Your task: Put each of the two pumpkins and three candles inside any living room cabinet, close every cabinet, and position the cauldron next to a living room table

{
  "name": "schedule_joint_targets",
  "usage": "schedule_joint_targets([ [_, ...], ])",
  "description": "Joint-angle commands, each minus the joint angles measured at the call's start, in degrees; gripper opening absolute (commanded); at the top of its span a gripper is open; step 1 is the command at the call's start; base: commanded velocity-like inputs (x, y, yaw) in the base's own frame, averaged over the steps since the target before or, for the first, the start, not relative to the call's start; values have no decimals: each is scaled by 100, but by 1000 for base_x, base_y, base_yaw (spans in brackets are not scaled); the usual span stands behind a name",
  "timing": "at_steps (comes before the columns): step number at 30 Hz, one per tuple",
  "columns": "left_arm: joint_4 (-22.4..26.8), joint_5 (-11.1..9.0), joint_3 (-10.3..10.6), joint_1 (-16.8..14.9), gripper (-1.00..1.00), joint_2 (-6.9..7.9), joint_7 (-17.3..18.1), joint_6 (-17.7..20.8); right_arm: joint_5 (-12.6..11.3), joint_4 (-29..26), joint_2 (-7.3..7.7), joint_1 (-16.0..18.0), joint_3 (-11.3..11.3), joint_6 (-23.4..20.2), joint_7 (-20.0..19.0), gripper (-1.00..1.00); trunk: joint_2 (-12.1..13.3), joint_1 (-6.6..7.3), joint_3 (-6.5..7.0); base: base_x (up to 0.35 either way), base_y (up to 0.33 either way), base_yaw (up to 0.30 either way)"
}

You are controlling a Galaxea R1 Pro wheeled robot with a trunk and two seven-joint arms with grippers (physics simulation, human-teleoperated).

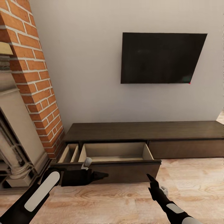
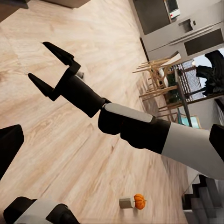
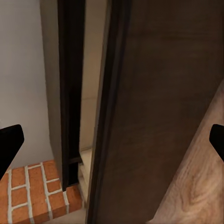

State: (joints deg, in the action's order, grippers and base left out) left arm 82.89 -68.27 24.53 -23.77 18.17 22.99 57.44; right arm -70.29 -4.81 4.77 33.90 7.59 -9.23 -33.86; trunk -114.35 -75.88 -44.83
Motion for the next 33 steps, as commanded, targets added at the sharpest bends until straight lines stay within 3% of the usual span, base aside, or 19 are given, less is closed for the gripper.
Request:
schedule_joint_targets([
  [1, -1, 33, 6, -5, 100, 3, 39, 4, -14, 2, 2, 3, 44, -48, -17, 100, 39, 24, 13, -64, 0, 0],
  [11, 7, 33, 8, -5, 100, 15, 39, 4, -14, 131, 23, -10, 40, -24, -21, 100, 440, 244, 193, -13, 0, 0],
  [21, 16, 33, 30, -5, 100, 8, 39, 9, -19, 328, 157, -31, 38, -10, -8, 100, 841, 464, 372, 0, 0, 0],
  [33, 25, 33, 120, -5, 100, -11, 39, 10, -4, 323, 174, -179, 32, 281, -22, 100, 1322, 727, 588, 0, 0, 0],
])
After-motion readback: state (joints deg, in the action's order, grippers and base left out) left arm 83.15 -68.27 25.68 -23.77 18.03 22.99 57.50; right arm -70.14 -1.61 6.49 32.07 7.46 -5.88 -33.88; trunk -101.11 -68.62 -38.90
